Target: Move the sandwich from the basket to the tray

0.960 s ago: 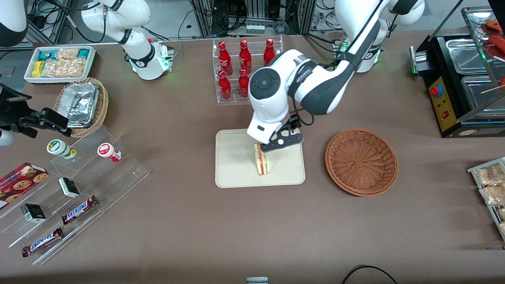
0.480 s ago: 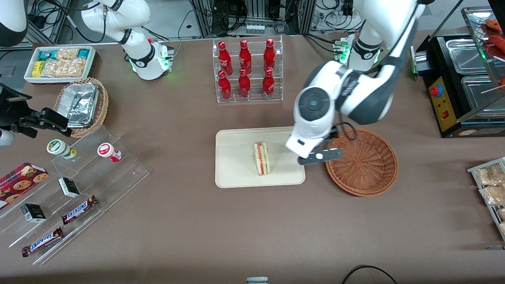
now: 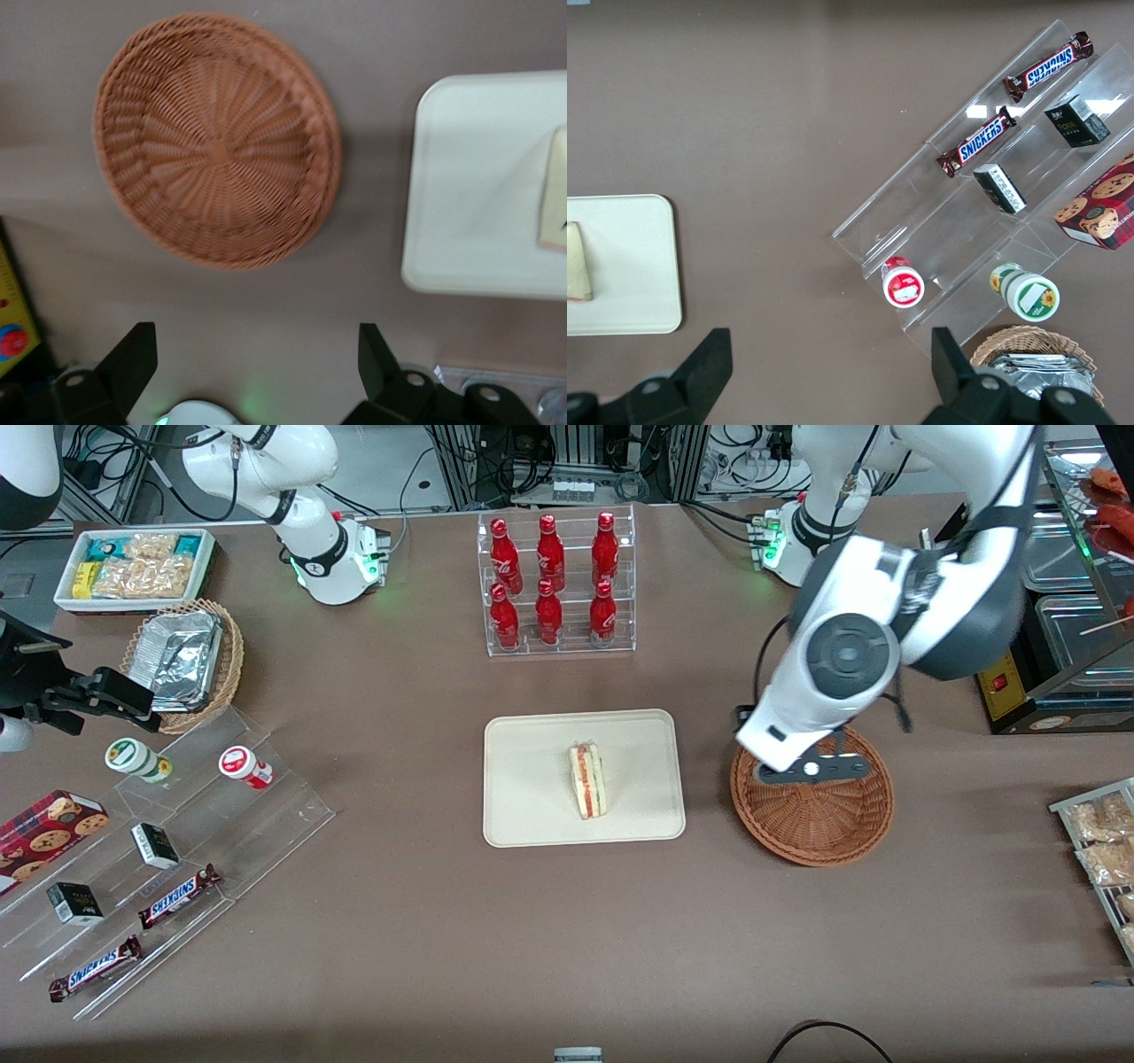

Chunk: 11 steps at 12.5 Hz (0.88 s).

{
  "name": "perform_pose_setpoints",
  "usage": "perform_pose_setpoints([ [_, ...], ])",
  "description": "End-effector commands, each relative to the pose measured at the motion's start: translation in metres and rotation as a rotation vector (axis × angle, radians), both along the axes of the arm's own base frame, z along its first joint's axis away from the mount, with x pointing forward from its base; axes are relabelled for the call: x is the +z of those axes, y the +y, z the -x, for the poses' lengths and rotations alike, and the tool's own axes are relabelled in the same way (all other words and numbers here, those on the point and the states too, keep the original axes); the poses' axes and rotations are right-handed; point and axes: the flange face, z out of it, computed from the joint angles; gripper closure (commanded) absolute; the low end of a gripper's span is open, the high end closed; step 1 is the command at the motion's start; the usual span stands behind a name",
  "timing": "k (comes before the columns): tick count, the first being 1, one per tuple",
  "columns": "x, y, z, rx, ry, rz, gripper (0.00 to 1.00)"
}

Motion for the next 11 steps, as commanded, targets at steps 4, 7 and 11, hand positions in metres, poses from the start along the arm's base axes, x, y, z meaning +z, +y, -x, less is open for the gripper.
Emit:
perform_pose_setpoints([
  [4, 0.065, 0.103, 0.02, -0.106, 0.072, 0.121, 0.0],
  [7, 0.103, 0.156, 0.034, -0.126, 0.048, 0.143, 0.0],
  [11, 0.148, 0.212, 0.052, -0.069, -0.039, 0.146, 0.0],
])
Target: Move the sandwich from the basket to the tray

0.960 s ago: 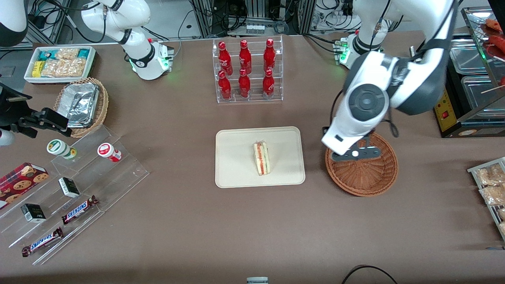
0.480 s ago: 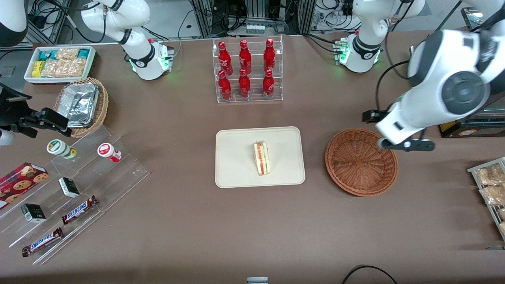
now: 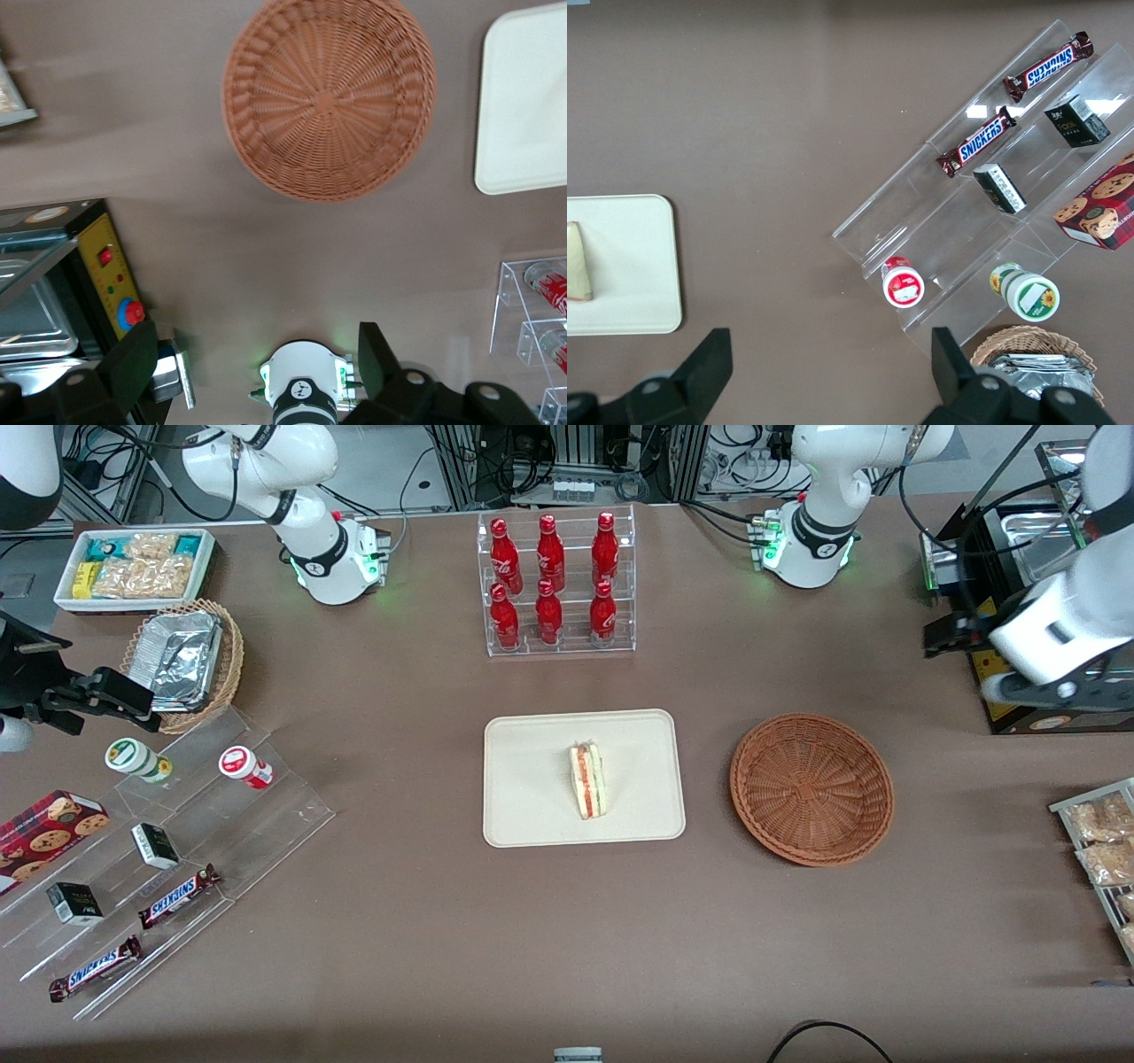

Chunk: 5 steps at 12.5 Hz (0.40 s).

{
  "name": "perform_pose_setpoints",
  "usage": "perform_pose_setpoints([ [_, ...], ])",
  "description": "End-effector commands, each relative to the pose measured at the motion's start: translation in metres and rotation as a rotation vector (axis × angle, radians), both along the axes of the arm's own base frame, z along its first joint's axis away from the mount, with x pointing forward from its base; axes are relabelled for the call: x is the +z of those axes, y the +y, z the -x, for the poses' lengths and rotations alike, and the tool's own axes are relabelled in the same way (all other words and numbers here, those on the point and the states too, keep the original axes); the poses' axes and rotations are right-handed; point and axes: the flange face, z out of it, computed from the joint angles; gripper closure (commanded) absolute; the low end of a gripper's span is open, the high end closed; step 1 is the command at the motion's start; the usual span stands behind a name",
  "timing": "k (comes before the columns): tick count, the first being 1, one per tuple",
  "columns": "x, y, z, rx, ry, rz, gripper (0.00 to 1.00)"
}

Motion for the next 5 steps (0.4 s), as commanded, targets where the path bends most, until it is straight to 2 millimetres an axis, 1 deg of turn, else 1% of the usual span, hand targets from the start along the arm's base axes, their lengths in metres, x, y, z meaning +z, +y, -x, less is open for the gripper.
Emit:
perform_pose_setpoints([
  [1, 0.0237, 0.0167, 0.0188, 0.015, -0.039, -0.001, 0.0],
  [3, 0.0276, 0.0215, 0.0178, 0.016, -0.057, -0.032, 0.0],
  [5, 0.0271, 0.0217, 0.0175, 0.019, -0.058, -0.034, 0.0],
])
